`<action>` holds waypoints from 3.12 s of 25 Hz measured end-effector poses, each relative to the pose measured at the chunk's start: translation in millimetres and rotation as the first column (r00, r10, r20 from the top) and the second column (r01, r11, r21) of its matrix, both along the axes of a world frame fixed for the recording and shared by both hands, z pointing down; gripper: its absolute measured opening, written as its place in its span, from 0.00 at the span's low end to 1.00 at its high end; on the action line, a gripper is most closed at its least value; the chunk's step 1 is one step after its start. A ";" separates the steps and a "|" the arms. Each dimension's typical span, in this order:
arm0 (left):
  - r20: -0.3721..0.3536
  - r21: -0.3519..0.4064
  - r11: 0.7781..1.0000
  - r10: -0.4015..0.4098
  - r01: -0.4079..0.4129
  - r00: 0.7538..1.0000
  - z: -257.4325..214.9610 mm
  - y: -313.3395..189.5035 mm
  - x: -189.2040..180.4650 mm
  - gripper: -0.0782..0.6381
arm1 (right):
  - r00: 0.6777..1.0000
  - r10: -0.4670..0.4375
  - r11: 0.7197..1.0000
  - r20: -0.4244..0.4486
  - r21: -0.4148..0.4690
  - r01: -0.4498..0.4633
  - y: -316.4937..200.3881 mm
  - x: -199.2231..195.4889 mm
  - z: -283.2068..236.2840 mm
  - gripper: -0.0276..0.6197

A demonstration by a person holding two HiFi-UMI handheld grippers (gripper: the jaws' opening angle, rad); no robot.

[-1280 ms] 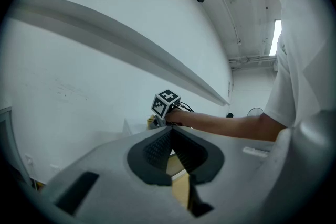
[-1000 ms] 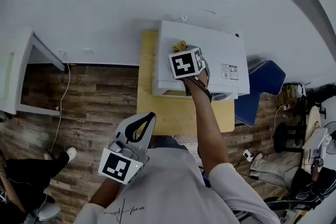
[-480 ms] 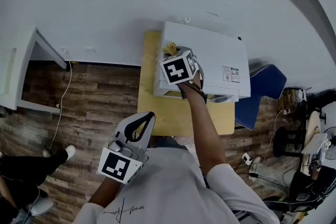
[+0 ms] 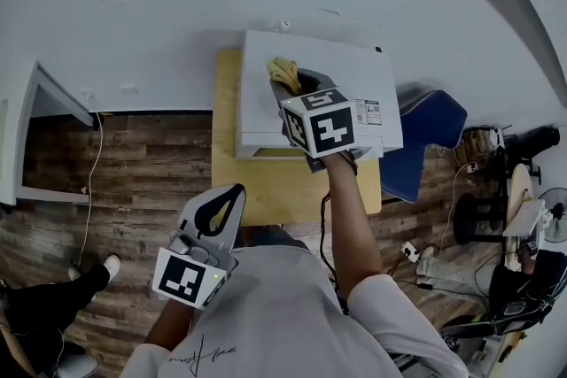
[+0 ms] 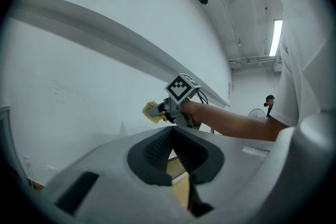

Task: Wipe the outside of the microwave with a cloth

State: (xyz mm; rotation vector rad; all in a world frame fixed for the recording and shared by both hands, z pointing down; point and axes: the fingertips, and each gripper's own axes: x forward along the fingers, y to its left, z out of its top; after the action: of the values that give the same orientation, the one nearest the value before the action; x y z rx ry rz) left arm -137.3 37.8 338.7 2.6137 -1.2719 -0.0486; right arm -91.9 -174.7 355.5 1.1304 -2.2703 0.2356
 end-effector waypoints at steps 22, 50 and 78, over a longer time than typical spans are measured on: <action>0.009 -0.006 0.996 0.090 -0.089 0.996 -0.5 -28.2 87.1 0.10 | 0.887 0.377 0.902 -0.268 -0.113 -0.417 -15.5 336.2 22.4 0.23; 0.011 -0.010 0.995 0.103 -0.103 0.995 2.8 -11.6 68.2 0.10 | 0.807 0.422 0.839 -0.412 -0.159 -0.520 -2.5 319.8 79.7 0.23; -0.006 -0.032 0.995 0.096 -0.096 0.995 8.1 10.2 36.9 0.10 | 0.868 0.346 0.886 -0.357 -0.179 -0.427 1.1 218.9 76.9 0.23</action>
State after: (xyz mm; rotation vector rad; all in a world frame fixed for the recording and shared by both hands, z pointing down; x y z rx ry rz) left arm -100.4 48.0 346.8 2.6419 -1.1341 -0.0169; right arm 127.0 -173.5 432.4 1.3718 -1.6618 0.4555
